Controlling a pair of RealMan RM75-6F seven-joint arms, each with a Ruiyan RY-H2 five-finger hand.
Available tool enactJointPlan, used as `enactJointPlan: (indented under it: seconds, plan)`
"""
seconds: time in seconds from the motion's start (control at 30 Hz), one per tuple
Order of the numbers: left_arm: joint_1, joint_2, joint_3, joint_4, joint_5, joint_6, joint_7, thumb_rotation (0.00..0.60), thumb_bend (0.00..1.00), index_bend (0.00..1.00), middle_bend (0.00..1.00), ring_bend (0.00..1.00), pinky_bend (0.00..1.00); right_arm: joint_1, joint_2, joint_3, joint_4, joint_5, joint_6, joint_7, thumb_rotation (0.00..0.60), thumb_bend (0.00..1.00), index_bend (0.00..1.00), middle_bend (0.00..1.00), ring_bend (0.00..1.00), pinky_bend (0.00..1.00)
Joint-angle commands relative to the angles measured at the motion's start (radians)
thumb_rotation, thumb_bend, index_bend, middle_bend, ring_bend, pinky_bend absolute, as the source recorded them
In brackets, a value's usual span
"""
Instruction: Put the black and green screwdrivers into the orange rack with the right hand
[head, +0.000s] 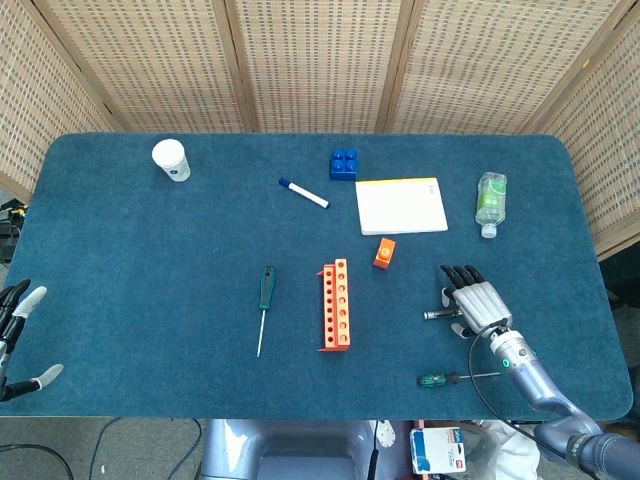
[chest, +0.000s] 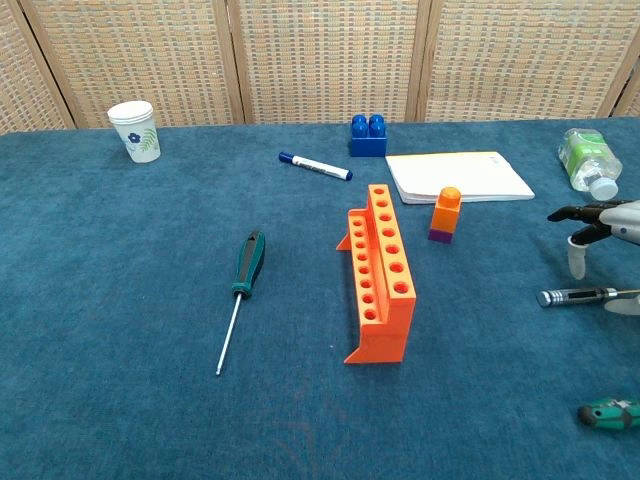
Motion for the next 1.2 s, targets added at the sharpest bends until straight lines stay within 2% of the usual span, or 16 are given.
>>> enactJointPlan:
  seconds: [0.03,0.63,1.0,1.2]
  plan:
    - [0.0,0.0,-0.001,-0.001,-0.002,-0.001,0.002,0.6,0.0,0.0,0.0,0.0,0.0,0.008,-0.011,0.0,0.008,0.004,-0.006,0.005,0.6,0.27,0.43,0.0,0.0,0.0]
    - [-0.006,-0.003,-0.004,-0.005,-0.011,-0.015,0.013,0.6,0.0,0.0,0.0,0.0,0.0,0.042,-0.054,-0.004,0.037,0.077,-0.065,-0.062,0.6,0.29,0.43,0.0,0.0,0.0]
    - [-0.01,0.002,-0.004,-0.008,-0.018,-0.026,0.005,0.6,0.0,0.0,0.0,0.0,0.0,0.053,-0.077,-0.009,0.062,0.093,-0.072,-0.077,0.6,0.32,0.49,0.0,0.0,0.0]
    - [-0.007,0.003,-0.004,-0.005,-0.016,-0.019,-0.003,0.6,0.0,0.0,0.0,0.0,0.0,0.049,-0.087,-0.005,0.067,0.092,-0.052,-0.066,0.6,0.4,0.57,0.0,0.0,0.0]
